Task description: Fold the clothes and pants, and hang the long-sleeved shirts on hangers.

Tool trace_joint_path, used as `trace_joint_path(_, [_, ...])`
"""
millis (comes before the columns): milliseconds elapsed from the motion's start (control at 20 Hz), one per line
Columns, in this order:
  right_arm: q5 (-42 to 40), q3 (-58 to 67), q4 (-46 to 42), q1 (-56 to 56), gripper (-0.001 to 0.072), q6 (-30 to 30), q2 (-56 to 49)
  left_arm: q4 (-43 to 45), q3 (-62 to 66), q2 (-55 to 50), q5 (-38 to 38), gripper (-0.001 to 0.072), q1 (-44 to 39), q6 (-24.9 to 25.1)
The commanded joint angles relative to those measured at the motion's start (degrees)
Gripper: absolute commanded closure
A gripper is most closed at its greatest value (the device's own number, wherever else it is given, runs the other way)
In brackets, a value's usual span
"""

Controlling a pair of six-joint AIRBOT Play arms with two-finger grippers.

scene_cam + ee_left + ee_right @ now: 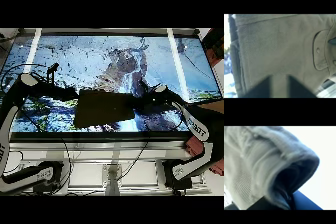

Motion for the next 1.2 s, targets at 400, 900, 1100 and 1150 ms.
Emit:
trace_joint_path(400, [7.3, 19.6, -0.6, -16.6, 0.0675, 1.8, 16.2, 24.2, 0.7, 14.6, 12.7, 0.0699, 7.3, 4.8])
trace_joint_path(900, [9.7, 21.1, -34.7, -55.4, 0.0676, 22.4, 39.0, 43.3, 0.7, 31.9, 12.9, 0.0698, 12.2, 4.8])
trace_joint_path(1100, [19.5, 21.0, -48.9, -67.8, 0.0676, 29.9, 41.0, 43.3, 0.7, 32.1, 12.9, 0.0698, 12.2, 4.7])
trace_joint_path(1150, [21.9, 20.5, -52.8, -70.2, 0.0676, 31.2, 41.0, 43.2, 0.7, 32.2, 12.9, 0.0699, 12.2, 4.5])
